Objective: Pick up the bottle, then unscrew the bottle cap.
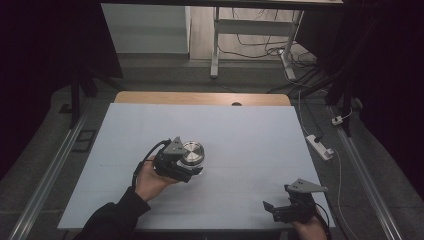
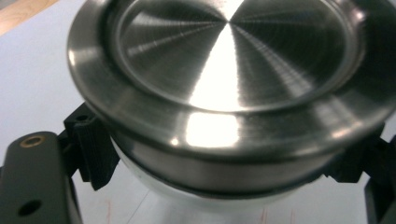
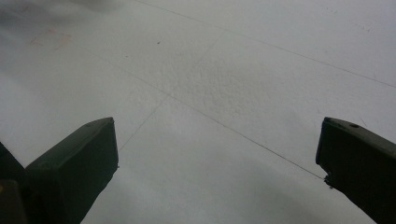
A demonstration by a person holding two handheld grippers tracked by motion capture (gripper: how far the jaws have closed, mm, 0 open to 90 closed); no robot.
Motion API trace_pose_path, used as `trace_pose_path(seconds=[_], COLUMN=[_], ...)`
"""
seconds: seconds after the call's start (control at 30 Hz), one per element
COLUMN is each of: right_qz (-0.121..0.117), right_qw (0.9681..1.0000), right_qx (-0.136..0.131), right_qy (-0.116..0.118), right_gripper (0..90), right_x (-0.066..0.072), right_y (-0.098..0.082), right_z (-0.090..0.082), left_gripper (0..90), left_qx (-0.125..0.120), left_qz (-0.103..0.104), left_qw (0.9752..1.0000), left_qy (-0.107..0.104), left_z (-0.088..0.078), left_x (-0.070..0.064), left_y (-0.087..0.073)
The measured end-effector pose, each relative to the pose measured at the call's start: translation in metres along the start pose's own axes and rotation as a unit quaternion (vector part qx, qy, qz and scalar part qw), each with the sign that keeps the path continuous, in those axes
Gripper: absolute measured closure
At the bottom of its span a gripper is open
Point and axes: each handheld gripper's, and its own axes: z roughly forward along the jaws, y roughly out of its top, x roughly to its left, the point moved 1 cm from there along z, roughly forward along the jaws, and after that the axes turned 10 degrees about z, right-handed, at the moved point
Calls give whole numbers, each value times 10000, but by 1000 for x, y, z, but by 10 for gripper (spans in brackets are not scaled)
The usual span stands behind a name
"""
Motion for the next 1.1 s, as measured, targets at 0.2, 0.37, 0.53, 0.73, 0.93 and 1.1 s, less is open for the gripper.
trace_pose_path(seconds=[0.2, 0.37, 0.53, 0.73, 0.93, 1.1], right_qz=[-1, -1, 1, -6, 44, 57], right_qw=[10000, 10000, 10000, 10000, 10000, 9997], right_qx=[3, 10, 22, -5, -52, -118], right_qy=[3, 6, 13, 7, 55, 193], right_gripper=[0, 0, 0, 0, 0, 0], right_x=[0, 0, 0, 0, 2, 7], right_y=[0, 0, 0, 0, 1, 4], right_z=[0, 0, 0, 0, -1, -1], left_gripper=[155, 155, 155, 156, 156, 155], left_qx=[-41, -33, -48, -82, -75, -78], left_qz=[89, 175, 176, 119, 136, 169], left_qw=[9999, 9997, 9997, 9998, 9997, 9996], left_qy=[-110, -181, -169, -154, -172, -199], left_z=[9, 15, 16, 13, 15, 15], left_x=[-4, -8, -9, -8, -10, -10], left_y=[10, 14, 15, 13, 12, 12])
